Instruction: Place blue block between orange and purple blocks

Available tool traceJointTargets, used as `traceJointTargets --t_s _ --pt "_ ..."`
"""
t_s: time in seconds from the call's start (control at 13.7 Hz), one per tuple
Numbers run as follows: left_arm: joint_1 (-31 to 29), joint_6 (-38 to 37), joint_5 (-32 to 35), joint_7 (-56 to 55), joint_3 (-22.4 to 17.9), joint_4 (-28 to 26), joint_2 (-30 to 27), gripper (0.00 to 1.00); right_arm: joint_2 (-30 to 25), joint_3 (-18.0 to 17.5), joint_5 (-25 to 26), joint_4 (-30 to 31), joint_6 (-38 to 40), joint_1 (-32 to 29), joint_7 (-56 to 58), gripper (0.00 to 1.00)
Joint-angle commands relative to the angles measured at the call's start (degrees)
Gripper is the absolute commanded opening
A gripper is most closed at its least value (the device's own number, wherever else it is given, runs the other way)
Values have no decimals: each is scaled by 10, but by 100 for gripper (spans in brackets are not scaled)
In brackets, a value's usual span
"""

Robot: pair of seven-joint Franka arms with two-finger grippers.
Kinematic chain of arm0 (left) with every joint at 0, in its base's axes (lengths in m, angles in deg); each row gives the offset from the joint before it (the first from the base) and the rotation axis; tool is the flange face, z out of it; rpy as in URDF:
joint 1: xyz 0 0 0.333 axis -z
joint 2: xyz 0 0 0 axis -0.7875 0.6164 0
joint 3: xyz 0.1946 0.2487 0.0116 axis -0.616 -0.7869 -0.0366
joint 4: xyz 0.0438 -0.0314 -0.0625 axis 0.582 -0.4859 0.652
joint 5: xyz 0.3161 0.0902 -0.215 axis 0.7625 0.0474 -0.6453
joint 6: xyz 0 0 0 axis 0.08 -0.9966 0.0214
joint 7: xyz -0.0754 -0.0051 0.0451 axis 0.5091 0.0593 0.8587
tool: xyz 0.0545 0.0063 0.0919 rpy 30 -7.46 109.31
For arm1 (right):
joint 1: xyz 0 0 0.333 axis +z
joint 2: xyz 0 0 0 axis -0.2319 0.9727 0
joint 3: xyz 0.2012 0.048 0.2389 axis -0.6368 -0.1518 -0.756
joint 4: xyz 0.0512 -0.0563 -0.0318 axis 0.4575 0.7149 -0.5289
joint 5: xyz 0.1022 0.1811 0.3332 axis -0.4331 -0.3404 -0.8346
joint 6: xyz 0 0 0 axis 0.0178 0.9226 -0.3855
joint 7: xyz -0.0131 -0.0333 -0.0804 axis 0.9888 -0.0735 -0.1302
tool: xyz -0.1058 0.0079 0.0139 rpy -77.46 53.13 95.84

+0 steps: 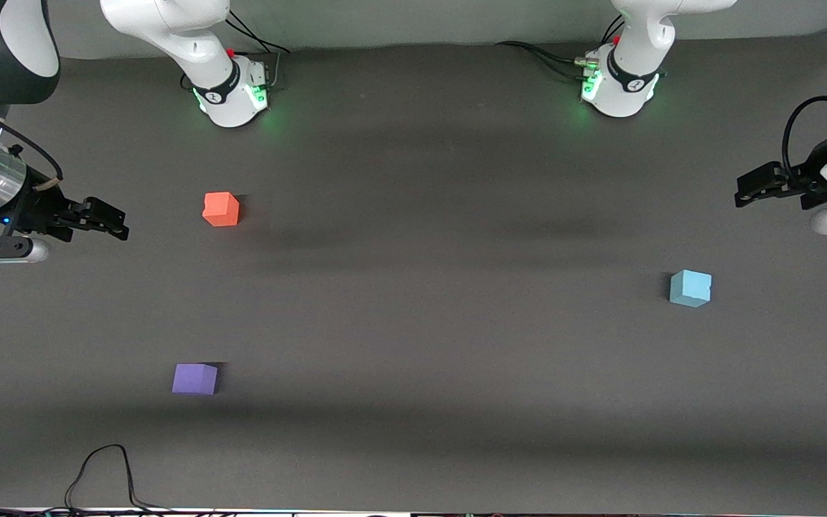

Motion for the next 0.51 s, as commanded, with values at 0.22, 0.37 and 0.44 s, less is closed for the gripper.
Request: traceJointTargets --t_s 0.22,0.37,0.44 --pt "4 -3 -9 -8 -6 -8 -9 100 -2 -4 -1 -3 -1 -4 -11 100" --pt "4 -4 -8 -5 -6 -8 -9 100 -1 -4 -1 -3 -1 -4 -12 100" --pt "3 -4 -6 -1 -6 -11 -11 100 -1 -4 -1 -3 -1 -4 -12 100"
